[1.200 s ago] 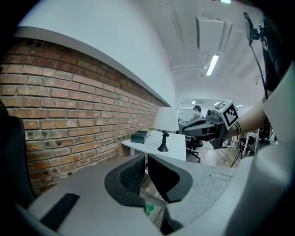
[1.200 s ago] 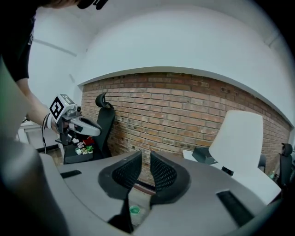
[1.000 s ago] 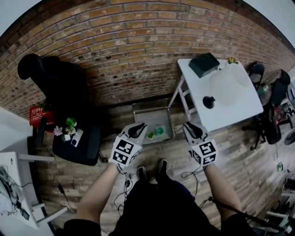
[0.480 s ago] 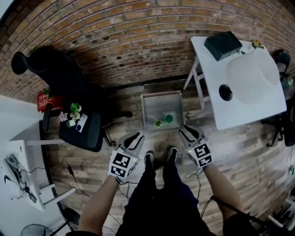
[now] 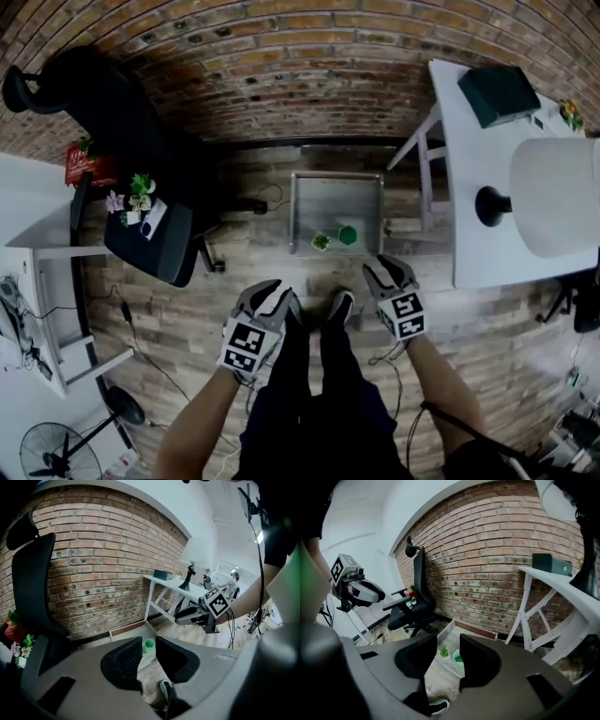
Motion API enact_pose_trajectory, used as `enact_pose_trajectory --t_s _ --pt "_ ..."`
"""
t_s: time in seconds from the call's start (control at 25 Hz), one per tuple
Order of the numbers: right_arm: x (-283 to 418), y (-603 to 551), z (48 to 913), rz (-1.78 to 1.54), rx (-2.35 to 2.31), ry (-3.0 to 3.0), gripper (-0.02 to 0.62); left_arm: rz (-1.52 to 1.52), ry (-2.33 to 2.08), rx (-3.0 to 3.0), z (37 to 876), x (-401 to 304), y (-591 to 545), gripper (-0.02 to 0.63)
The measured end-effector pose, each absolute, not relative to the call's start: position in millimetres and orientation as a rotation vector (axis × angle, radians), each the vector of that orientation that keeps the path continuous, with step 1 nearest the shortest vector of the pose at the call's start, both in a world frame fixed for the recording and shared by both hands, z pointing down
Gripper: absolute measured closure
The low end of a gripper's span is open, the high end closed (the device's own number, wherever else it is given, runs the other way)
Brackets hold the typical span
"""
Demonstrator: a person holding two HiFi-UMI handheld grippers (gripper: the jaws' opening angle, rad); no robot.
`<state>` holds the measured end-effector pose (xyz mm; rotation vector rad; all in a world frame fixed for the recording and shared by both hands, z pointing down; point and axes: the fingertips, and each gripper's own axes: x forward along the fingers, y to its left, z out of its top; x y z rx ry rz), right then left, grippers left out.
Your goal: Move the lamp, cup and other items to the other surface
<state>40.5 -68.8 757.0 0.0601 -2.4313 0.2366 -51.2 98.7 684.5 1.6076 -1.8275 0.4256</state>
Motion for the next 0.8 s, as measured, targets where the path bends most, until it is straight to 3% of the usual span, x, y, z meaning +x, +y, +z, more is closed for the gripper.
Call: enact_pose_trajectory --t_s 0.8 --pt "-23.6 -88.9 927.8 0.244 -0.002 -2.272 0.325 0.414 -1.733 1.547 812.4 -110.1 59.1 0.471"
